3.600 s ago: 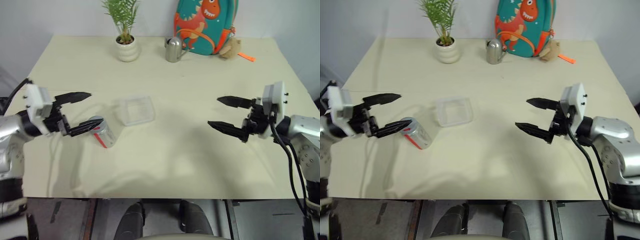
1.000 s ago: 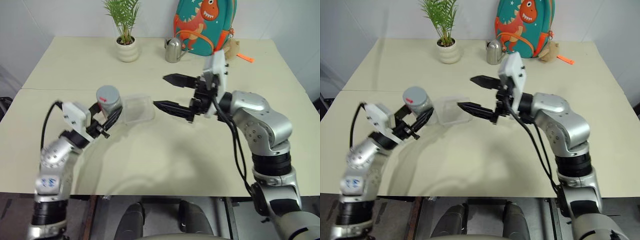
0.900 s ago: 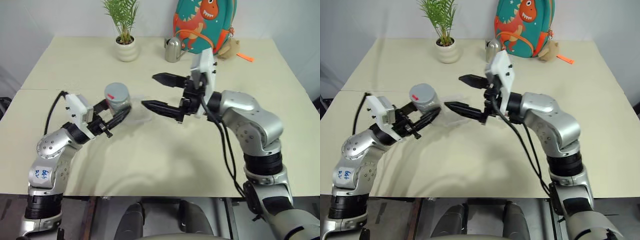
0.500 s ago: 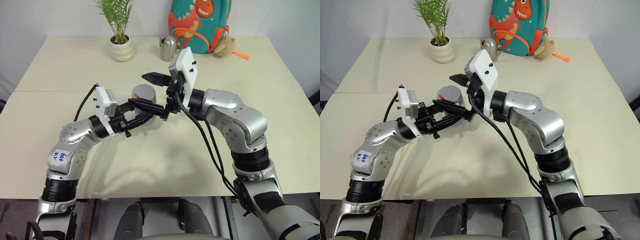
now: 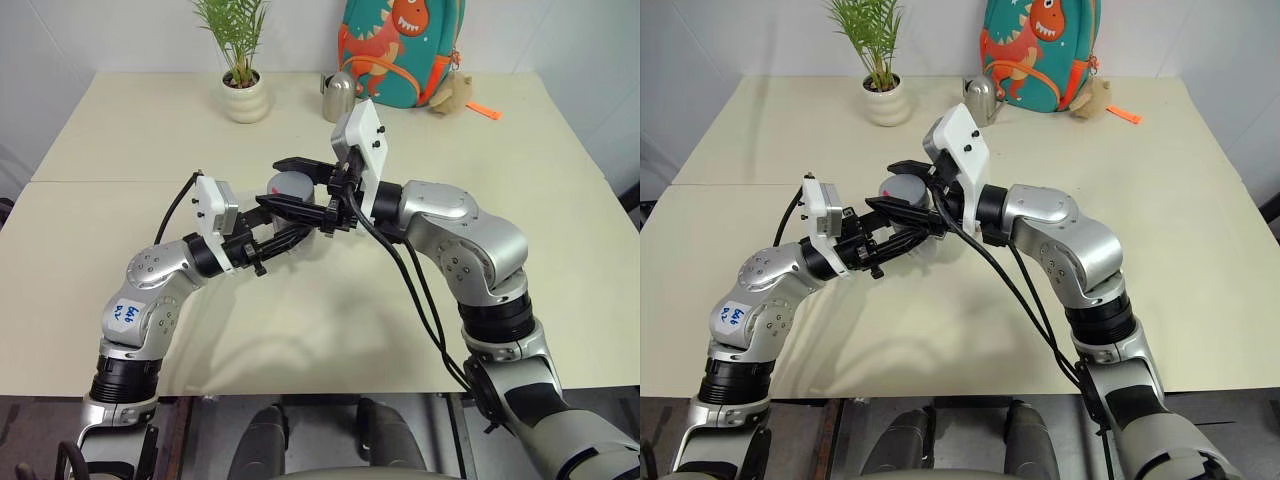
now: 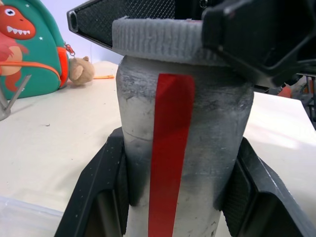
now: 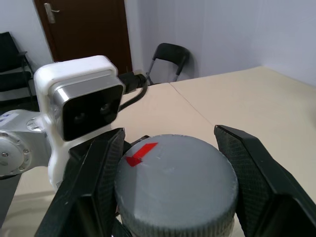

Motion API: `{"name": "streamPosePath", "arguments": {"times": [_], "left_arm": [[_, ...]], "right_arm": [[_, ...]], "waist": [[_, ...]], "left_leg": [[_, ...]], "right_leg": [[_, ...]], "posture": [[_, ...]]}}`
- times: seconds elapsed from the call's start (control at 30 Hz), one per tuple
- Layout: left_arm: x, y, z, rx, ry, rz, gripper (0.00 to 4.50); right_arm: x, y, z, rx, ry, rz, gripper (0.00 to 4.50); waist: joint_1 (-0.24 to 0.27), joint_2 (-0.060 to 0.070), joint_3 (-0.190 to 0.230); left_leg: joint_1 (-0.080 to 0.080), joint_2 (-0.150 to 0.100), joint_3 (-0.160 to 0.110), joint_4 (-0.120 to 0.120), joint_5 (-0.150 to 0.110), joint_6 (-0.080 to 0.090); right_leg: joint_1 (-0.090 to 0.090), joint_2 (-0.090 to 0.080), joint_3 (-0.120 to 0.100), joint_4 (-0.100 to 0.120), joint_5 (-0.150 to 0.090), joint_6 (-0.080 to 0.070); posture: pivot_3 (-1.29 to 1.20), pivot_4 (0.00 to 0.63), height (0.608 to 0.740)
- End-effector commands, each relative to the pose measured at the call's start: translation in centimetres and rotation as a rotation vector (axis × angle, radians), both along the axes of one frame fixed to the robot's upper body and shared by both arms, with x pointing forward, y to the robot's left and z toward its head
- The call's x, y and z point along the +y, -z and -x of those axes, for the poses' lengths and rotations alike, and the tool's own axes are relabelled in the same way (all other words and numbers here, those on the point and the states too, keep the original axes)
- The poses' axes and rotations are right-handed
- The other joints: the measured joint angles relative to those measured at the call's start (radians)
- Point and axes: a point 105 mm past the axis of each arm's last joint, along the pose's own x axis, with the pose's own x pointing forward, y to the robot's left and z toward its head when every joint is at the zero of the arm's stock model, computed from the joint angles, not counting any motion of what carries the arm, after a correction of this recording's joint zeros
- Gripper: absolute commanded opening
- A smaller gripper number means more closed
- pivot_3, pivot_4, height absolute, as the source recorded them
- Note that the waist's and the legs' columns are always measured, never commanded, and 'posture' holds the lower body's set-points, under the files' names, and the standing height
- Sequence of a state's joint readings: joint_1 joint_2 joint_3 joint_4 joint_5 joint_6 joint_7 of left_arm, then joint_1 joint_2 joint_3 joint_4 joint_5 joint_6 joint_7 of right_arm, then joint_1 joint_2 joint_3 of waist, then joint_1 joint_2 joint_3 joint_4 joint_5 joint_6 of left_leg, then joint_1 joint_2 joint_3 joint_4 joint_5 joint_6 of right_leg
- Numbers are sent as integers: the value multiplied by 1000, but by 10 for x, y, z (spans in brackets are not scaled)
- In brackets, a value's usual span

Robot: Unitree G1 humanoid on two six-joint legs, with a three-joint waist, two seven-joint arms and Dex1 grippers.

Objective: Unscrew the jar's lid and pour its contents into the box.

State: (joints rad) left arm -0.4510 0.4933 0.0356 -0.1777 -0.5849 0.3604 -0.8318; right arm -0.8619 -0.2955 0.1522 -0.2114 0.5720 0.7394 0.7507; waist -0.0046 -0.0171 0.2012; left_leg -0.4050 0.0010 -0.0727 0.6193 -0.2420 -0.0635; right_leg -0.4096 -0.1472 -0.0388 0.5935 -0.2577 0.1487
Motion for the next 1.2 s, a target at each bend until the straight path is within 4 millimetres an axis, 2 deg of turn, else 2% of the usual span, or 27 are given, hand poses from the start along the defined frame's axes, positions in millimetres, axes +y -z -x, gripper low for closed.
{"name": "streamPosePath", "arguments": {"times": [0.03,0.1,0.27,0.43,0.53,0.7,0.73,0.93,1.2], "left_arm": [[-2,-17,11,-57,144,-6,1933],[-4,-18,19,-52,250,-38,1933],[-8,-10,35,-17,442,-134,1933],[-9,-13,31,-32,406,-94,1933],[-9,-10,31,-35,370,-80,1933],[-2,-16,21,-65,278,-48,1933],[-1,-17,19,-69,263,-45,1933],[4,-18,5,-64,155,-13,1933],[-5,-14,7,-37,165,-2,1933]], "right_arm": [[-10,-21,33,-75,-265,-7,2569],[-19,-23,42,-49,-400,49,2569],[-27,-27,35,-96,-514,194,2569],[-27,-33,27,-132,-507,194,2569],[-30,-40,17,-131,-444,155,2569],[-34,-46,12,-164,-379,117,4252],[-35,-48,10,-187,-350,109,4473],[-34,-45,-7,-222,-149,113,4473],[-13,-32,5,-126,-138,84,4473]], "waist": [[2,0,0],[1,0,0],[-15,0,0],[-23,0,0],[-22,0,0],[-20,0,0],[-20,0,0],[-20,0,0],[-21,0,0]], "left_leg": [[0,0,0,0,0,0],[0,0,0,0,0,0],[1,0,1,0,0,1],[0,0,1,0,0,0],[0,0,1,0,0,0],[0,0,1,1,0,0],[0,0,1,1,0,0],[0,0,1,1,0,0],[0,0,1,1,2,-2]], "right_leg": [[0,0,0,0,0,0],[1,0,0,-1,0,0],[0,0,1,0,0,1],[0,1,1,0,0,1],[0,1,2,0,0,1],[0,1,2,0,0,1],[0,1,2,0,0,1],[0,1,2,1,0,1],[-1,1,3,1,0,1]], "posture": [[0,150,740],[0,150,740],[0,150,740],[0,150,740],[0,150,740],[0,150,740],[0,150,740],[0,150,740],[0,150,740]]}}
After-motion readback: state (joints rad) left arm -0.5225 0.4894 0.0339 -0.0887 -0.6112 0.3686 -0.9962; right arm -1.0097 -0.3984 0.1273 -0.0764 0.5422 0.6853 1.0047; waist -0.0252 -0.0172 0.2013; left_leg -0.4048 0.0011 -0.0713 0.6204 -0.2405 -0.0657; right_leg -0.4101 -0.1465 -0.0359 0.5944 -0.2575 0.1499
